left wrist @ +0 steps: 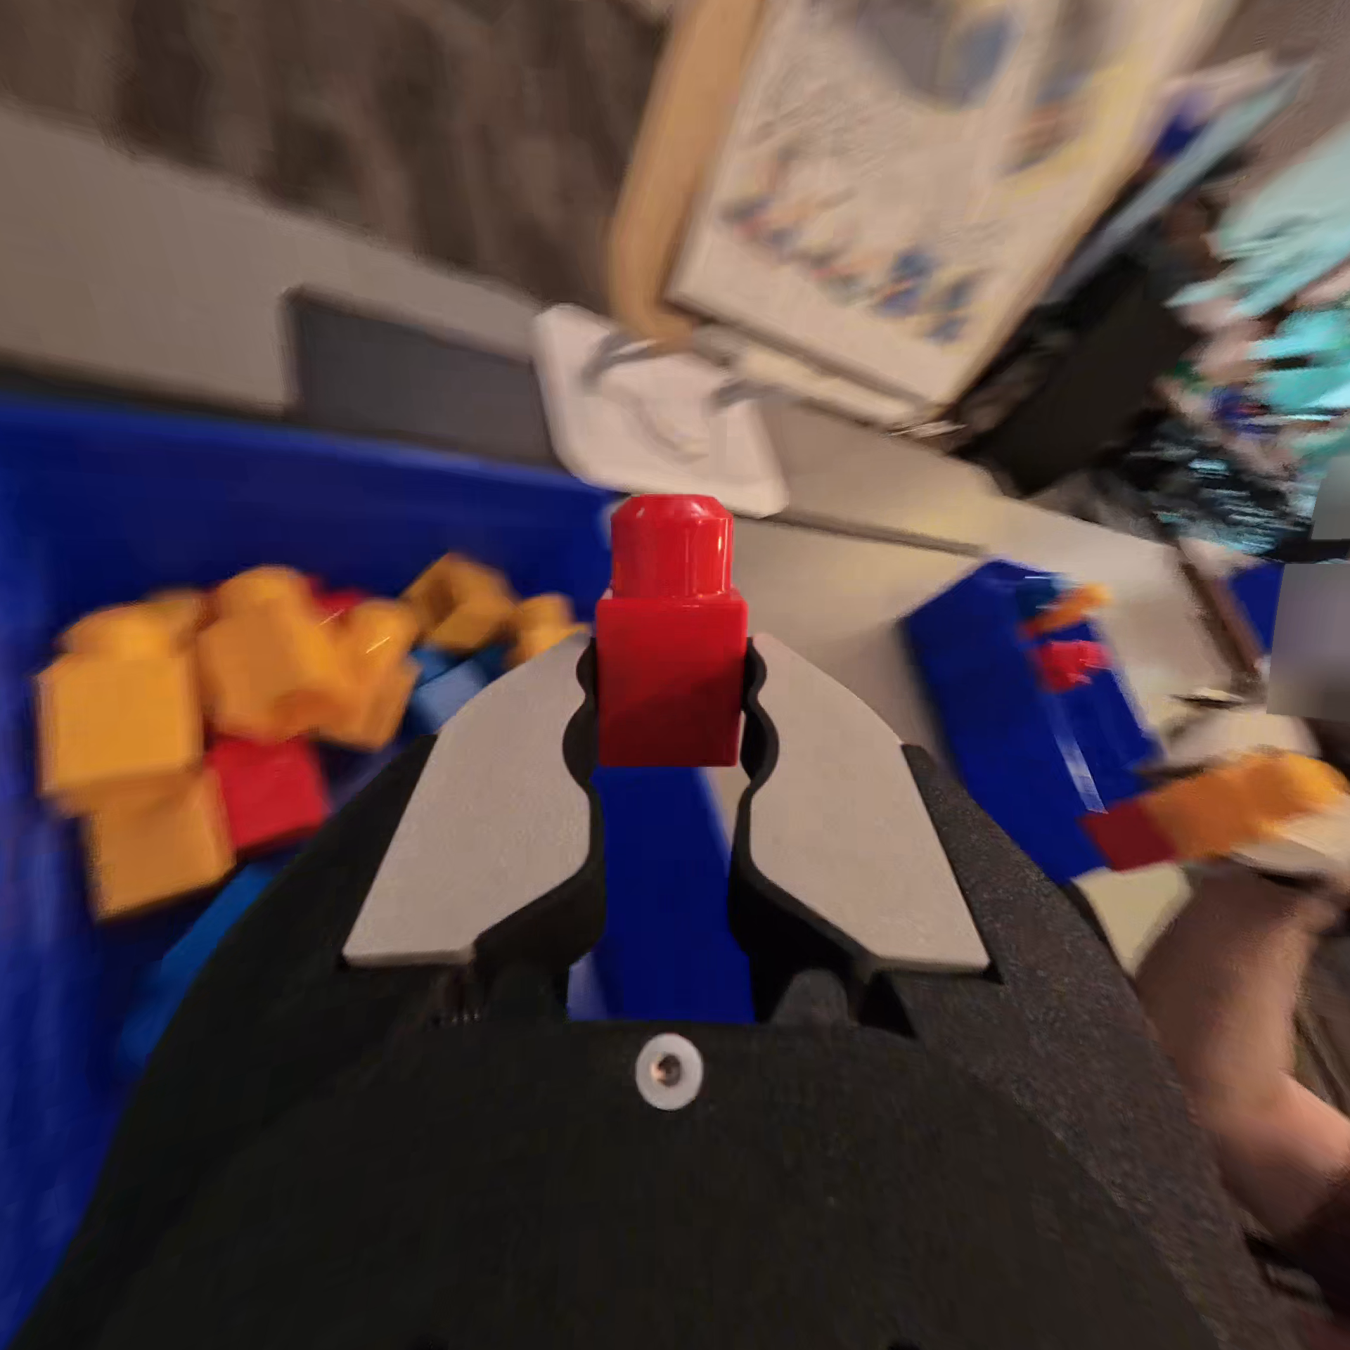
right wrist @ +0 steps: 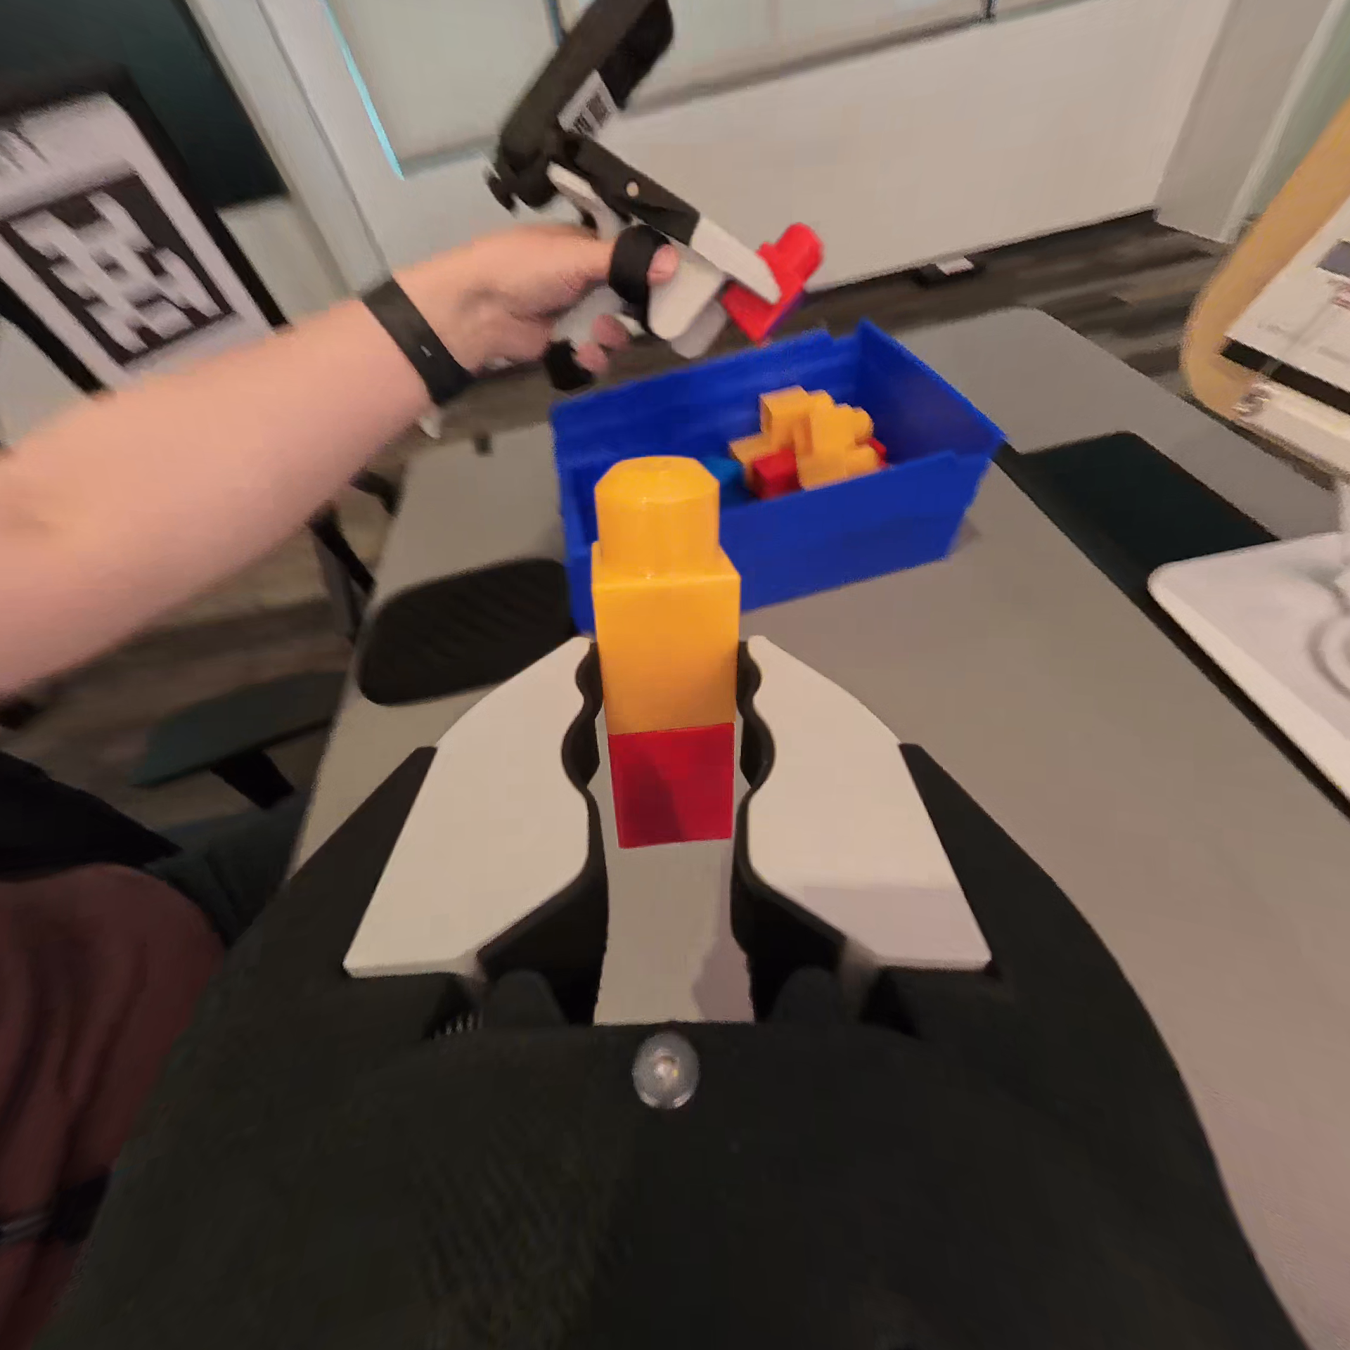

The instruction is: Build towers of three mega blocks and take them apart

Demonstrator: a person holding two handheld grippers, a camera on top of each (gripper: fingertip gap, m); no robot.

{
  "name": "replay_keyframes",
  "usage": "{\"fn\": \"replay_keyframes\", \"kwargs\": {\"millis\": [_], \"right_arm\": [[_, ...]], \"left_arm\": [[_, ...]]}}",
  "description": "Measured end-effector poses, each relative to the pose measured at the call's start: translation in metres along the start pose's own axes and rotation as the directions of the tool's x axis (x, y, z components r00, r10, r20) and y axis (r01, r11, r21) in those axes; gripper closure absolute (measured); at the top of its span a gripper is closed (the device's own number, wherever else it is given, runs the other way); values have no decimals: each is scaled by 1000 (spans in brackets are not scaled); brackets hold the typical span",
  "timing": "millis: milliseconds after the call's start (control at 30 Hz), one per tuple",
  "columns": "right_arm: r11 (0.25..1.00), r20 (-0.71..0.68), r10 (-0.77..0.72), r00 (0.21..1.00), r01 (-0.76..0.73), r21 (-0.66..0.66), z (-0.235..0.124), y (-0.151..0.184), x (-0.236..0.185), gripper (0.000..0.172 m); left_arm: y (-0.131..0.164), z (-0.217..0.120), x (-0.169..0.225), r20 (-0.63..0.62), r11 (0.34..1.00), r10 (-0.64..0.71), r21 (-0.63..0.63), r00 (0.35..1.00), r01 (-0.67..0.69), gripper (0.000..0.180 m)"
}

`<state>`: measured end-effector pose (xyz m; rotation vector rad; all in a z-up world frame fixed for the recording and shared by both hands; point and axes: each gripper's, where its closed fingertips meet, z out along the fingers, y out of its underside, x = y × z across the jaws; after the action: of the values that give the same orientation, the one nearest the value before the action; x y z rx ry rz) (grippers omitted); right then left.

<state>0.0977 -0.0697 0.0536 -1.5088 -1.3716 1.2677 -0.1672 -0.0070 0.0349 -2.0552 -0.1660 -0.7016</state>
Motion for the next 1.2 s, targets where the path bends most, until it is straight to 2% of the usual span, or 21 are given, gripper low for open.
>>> {"fn": "replay_keyframes", "kwargs": {"millis": [67, 167, 300, 433, 500, 600, 767, 967, 1200], "right_arm": [[994, 123, 63, 990, -73, 78, 4, -11, -16, 136], [963, 284, 149, 947, -203, 174, 8, -28, -36, 137], [924, 378, 209, 902, -309, 226, 12, -35, -41, 136], [894, 391, 197, 899, -329, 305, 10, -43, -38, 137], [873, 387, 176, 905, -325, 364, 6, -49, -37, 137], [863, 332, 146, 932, -284, 419, 6, -51, -31, 137], [882, 254, 152, 955, -247, 401, 12, -44, -20, 137], [896, 206, 134, 969, -207, 394, 16, -41, -17, 137], [879, 124, 109, 986, -154, 452, 13, -43, -11, 137]], "left_arm": [[-14, -9, 57, -220, 994, 75, 93, 973, -55, 145], [-15, -21, 142, -505, 975, 182, 202, 844, -89, 145], [3, -22, 214, -671, 965, 246, 237, 700, -112, 145], [3, -30, 262, -771, 949, 283, 312, 571, -48, 145], [4, -26, 273, -770, 940, 307, 338, 560, -51, 145], [9, -14, 276, -736, 927, 337, 370, 587, -68, 145], [21, 0, 267, -696, 909, 382, 402, 608, -111, 145], [33, 7, 274, -787, 936, 334, 341, 520, -85, 145], [48, 19, 276, -828, 961, 268, 269, 492, -70, 145]]}}
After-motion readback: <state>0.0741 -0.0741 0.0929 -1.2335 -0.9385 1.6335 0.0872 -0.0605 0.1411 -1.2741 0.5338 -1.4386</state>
